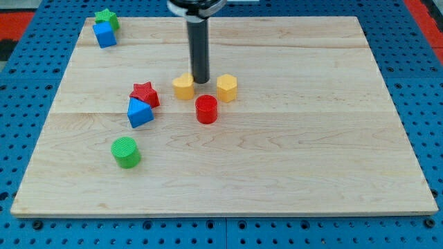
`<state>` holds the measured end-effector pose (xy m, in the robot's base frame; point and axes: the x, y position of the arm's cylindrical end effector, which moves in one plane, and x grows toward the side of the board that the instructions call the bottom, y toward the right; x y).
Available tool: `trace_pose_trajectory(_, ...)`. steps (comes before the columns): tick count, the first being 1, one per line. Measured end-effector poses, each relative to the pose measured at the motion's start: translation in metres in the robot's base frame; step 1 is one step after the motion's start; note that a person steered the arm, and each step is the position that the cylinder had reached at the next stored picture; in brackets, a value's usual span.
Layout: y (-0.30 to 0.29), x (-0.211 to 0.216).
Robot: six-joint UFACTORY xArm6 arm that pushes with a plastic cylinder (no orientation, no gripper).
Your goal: Move the yellow heart and blue triangle and red star towards down
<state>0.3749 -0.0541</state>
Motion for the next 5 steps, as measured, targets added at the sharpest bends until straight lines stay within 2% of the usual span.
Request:
trace_pose_trajectory(3, -0.100, 0.059)
trace_pose_trajectory(5, -0.135, 0.077)
